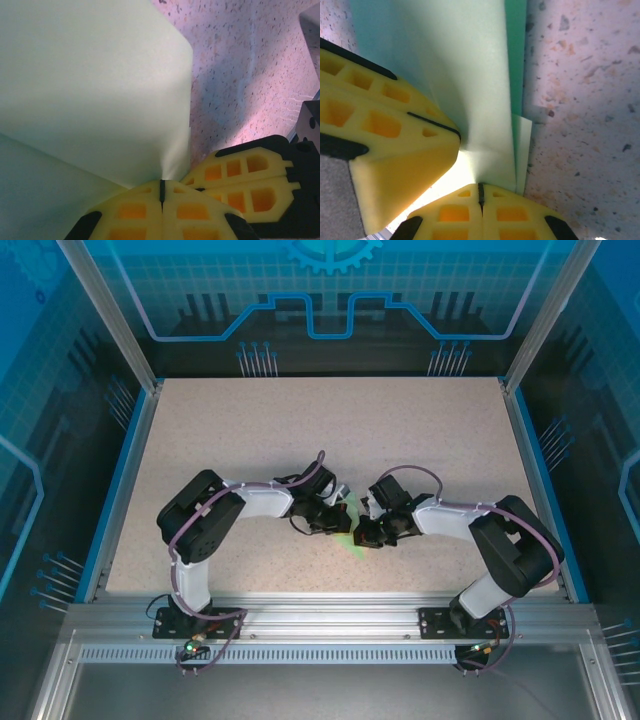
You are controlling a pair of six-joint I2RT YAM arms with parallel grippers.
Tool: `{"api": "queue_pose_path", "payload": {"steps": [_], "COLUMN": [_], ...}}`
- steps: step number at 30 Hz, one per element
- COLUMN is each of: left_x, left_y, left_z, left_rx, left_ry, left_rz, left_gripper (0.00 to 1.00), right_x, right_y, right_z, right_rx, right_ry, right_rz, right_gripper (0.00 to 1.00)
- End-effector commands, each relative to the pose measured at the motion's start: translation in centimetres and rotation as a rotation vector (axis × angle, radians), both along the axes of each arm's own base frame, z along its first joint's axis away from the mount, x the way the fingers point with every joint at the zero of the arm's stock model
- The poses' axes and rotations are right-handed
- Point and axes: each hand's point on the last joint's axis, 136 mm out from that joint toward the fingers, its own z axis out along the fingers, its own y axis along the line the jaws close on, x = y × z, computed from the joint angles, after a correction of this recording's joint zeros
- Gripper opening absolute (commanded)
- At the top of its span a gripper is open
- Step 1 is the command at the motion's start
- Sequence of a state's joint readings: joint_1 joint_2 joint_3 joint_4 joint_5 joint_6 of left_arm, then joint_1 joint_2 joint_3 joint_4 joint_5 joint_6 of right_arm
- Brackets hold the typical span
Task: Fold a paper plane with a square sheet of paper (fold left side to right side)
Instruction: Fourth fold the wing at the center of the table.
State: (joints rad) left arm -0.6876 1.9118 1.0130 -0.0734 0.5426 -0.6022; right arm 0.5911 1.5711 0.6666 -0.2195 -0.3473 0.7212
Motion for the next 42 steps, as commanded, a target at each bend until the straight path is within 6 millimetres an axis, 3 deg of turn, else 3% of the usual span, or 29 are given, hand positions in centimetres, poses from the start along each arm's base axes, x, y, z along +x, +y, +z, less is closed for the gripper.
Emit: {"api": "queue_pose_path", "payload": {"steps": [1, 21, 42], "left_x": [0.4, 1.2, 6.5], "left_y": [-0.2, 1.9, 5.0], "left_z": [-0.2, -2.4, -1.3], "left_rx": [0.025, 0.194, 0.173], "left_ry": [-0.015, -0.013, -0.085], "left_rz": [-0.002, 0.038, 0.119], "left_gripper": [0.01, 0.00, 0.00], "right_x": [-4.0, -4.4, -5.3], "right_y": [-4.8, -5.3, -5.7], "right_z": [-4.2, -4.4, -4.9], "right_rx": [-0.250, -0.285, -0.289], "right_ry": [0.145, 0.161, 0.187], "right_rz": [-0.001, 0.017, 0.020], "right_gripper": [0.00, 0.00, 0.00]}}
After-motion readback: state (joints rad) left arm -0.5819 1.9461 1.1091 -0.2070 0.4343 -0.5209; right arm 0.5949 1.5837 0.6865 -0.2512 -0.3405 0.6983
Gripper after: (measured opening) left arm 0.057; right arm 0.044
